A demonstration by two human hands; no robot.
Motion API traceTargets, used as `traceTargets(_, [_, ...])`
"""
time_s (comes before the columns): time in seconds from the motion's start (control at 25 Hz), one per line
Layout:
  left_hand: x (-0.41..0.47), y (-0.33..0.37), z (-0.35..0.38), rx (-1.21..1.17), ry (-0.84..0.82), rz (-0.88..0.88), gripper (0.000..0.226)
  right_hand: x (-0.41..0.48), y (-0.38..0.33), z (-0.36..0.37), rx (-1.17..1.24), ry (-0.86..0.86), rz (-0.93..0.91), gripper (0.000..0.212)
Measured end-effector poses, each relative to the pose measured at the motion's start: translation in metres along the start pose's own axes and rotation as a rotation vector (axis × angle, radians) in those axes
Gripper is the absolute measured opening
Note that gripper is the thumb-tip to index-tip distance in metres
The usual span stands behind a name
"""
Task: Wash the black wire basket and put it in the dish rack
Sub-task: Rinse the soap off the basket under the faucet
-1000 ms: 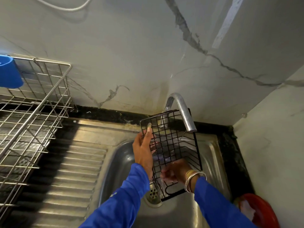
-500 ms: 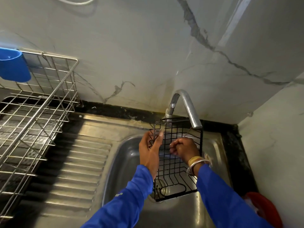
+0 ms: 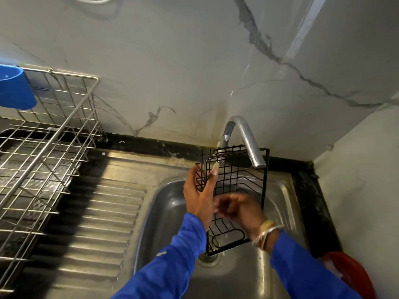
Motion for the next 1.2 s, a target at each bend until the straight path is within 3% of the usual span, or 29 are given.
traceTargets(0.08, [0.008, 0.005, -0.003, -0.019, 0.044, 0.008, 0.028, -0.009, 0.04, 0.011, -0.56, -0.106, -0.088, 0.03])
traceTargets(0.16, [0.015, 0.007, -0.005, -0.046, 0.066, 0.02, 0.024, -0.013, 0.074, 0.002, -1.172, -0.025, -0.283, 0.063])
traceTargets(0.24, [0.014, 0.006, -0.008, -0.057, 0.103, 0.024, 0.033, -0.009, 0.074, -0.015, -1.326, 0.199, -0.232, 0.078])
traceTargets(0.32, [0.006, 0.003, -0.009, -0.074, 0.152, 0.019, 0.041, -0.004, 0.068, -0.021, -1.304, 0.369, -0.08, 0.069])
traceTargets(0.36, [0.001, 0.001, -0.01, -0.08, 0.181, 0.018, 0.048, -0.003, 0.068, -0.017, -1.31, 0.354, -0.038, 0.065])
traceTargets(0.44, [-0.007, 0.001, -0.013, -0.051, 0.206, 0.05, 0.064, -0.003, 0.072, -0.003, -1.272, 0.149, -0.032, 0.058])
traceTargets(0.52, [-0.014, -0.002, -0.023, -0.045, 0.274, 0.046, 0.071, -0.004, 0.064, -0.005, -1.026, -0.011, -0.056, 0.039])
traceTargets(0.6, [-0.025, -0.01, -0.035, -0.095, 0.402, -0.049, 0.067, 0.001, 0.035, -0.019, -0.641, 0.069, -0.104, 0.016])
traceTargets(0.68, [-0.044, -0.02, -0.041, -0.163, 0.516, -0.168, 0.061, 0.011, 0.004, -0.032, -0.286, 0.142, -0.081, 0.013])
traceTargets(0.76, [-0.064, -0.032, -0.045, -0.206, 0.606, -0.28, 0.049, 0.015, -0.016, -0.031, -0.048, 0.059, -0.044, 0.016])
traceTargets(0.92, [-0.093, -0.064, -0.05, -0.247, 0.689, -0.539, 0.046, 0.012, -0.02, -0.037, 0.127, 0.077, -0.078, 0.014])
traceTargets(1.0, [-0.106, -0.079, -0.054, -0.251, 0.694, -0.647, 0.036, 0.014, -0.006, -0.052, 0.133, 0.272, -0.112, 0.01])
traceTargets(1.08, [-0.116, -0.087, -0.059, -0.226, 0.656, -0.744, 0.032, 0.017, 0.024, -0.069, -0.23, 0.507, -0.051, 0.021])
traceTargets(1.16, [-0.121, -0.094, -0.062, -0.21, 0.613, -0.817, 0.03, 0.019, 0.076, -0.071, -0.441, 0.489, 0.213, 0.06])
traceTargets(1.2, [-0.123, -0.097, -0.062, -0.196, 0.592, -0.852, 0.03, 0.019, 0.107, -0.065, -0.391, 0.411, 0.361, 0.076])
Point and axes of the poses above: each hand's wrist, its own x-axis towards the middle knuckle, its own z-axis out of the palm, y = z × x, the point moved 4 cm from there along x, towards the middle knuckle, and after that the axes turned 12 degrees about z, right-handed, at the moved point
